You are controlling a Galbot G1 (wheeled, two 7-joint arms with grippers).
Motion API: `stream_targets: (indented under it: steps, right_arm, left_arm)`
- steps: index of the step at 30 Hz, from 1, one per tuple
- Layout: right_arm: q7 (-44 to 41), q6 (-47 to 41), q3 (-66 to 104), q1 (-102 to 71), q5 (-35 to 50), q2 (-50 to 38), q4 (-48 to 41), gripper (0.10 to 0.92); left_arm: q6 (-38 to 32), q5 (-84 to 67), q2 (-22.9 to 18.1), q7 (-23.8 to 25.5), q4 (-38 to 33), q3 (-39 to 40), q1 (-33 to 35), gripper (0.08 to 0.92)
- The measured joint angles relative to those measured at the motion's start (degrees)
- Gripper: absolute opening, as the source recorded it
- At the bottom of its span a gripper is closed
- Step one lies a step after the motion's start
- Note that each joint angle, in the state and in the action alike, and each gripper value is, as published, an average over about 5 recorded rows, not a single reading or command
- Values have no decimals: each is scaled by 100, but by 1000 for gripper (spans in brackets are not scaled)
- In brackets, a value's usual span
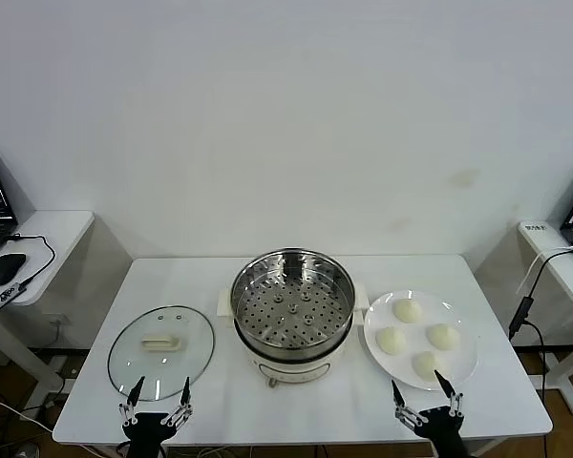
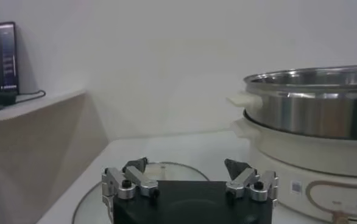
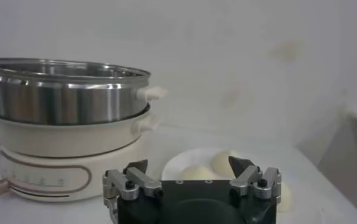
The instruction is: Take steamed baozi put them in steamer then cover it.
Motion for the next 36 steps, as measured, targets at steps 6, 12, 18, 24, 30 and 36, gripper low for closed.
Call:
stream_targets:
  steps: [6, 12, 18, 24, 30, 36]
  right_arm:
    - [80, -43, 144, 232, -496, -161, -82, 823]
    - [35, -259, 332, 692, -1368, -608, -280, 823]
    - [-314, -655, 373, 1311, -2149, -1377, -571, 823]
    - [-1051, -993, 173, 2145, -2744, -2359, -1025, 823]
    - [-1990, -1130, -618, 3380, -2927, -3336, -1673, 823]
    - [-3002, -1207, -2104, 5070, -2748, -3953, -2414, 823]
  left_arm:
    - [212, 102, 53, 7, -73, -40, -83, 823]
    - [424, 298, 134, 75, -191, -123, -231, 823]
    - [548, 480, 229, 154, -245, -145, -382, 823]
    - [595, 681, 272, 182, -285, -154, -477, 823]
    - [627, 840, 251, 208, -302, -171, -540, 823]
    - [642, 947, 218, 222, -308, -197, -576, 823]
